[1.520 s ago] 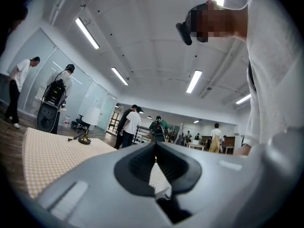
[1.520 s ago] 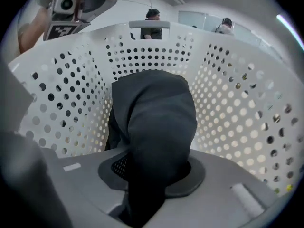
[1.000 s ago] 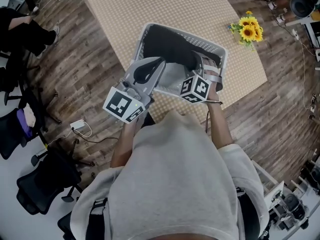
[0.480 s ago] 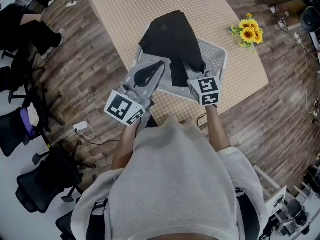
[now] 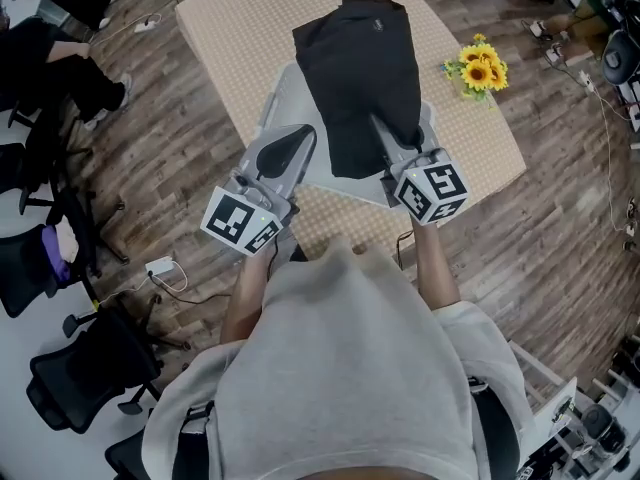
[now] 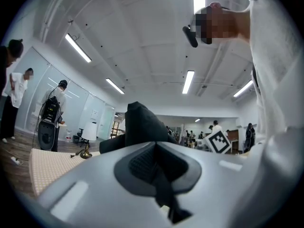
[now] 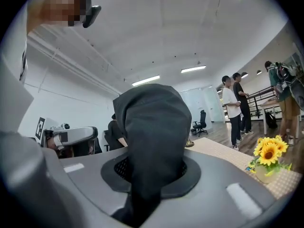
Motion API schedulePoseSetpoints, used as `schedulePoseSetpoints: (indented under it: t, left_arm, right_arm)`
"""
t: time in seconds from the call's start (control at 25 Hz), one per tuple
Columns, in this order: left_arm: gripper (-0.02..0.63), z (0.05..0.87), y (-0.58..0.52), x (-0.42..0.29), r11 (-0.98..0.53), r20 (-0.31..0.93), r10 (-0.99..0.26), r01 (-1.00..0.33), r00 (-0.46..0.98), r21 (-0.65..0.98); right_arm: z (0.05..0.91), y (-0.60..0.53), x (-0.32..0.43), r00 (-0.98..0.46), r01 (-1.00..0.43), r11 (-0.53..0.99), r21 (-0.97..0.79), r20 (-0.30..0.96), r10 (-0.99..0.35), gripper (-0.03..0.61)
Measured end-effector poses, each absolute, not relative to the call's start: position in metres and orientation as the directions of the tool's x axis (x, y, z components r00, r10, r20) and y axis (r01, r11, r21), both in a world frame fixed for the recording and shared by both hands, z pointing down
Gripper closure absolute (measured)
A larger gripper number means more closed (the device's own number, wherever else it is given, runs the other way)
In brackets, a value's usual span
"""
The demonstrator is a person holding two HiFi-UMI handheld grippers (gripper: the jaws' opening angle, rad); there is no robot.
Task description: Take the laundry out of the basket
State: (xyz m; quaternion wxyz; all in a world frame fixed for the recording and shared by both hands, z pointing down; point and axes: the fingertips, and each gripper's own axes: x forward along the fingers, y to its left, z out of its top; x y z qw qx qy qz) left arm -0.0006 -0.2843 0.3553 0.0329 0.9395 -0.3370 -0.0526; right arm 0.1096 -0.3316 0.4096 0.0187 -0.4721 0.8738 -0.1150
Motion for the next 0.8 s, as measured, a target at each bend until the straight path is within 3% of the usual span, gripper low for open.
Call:
schedulePoseSetpoints:
  t: [0.36, 0.8]
  left_arm:
    - [0.606, 0.349, -0.238, 0.025, -0.737, -0.062, -0.676, -0.673, 0.734, 0.061]
    - [0.606, 0.33, -0.177, 0.006, -0.75, -0.124, -0.659, -0.66, 0.742, 0.035]
  right_arm:
    - [0.393, -0.29, 0.137, -0.578, -0.8, 0.561, -0.213, 0.027, -0.815, 0.485]
    - [0.373, -0.21, 0.127, -0.546, -0.825, 0.537, -0.178, 0.003, -0.838, 0.485]
